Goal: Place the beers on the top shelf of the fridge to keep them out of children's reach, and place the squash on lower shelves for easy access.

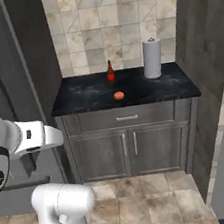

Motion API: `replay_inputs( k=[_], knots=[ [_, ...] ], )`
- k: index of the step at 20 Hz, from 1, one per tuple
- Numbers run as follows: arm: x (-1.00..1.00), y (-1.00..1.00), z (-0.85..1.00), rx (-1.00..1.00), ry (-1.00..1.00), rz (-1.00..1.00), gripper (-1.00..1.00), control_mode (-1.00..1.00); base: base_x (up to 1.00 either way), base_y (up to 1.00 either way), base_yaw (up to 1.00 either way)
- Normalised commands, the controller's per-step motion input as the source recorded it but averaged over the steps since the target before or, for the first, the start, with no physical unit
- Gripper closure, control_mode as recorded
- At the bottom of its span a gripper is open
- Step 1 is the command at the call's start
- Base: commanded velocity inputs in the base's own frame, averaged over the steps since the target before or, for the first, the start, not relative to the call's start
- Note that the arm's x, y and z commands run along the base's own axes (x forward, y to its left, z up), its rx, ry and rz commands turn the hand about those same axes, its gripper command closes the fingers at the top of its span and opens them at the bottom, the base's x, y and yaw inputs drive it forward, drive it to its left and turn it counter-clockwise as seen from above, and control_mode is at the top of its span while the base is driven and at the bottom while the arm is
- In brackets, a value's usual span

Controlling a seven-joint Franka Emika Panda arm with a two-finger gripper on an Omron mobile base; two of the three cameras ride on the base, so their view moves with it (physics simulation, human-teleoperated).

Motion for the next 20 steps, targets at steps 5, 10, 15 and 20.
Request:
replay_inputs(
  k=[5,10,15,20],
  knots=[
    [0.00,0.00,0.00,0.00,0.00,0.00,-1.00,1.00,0.50,-0.89,-0.33],
    [0.00,0.00,0.00,0.00,0.00,0.00,-1.00,1.00,0.85,-0.33,-0.16],
    [0.00,0.00,0.00,0.00,0.00,0.00,-1.00,1.00,1.00,0.03,0.01],
    [0.00,0.00,0.00,0.00,0.00,0.00,-1.00,1.00,0.98,0.16,0.07]
  ],
)
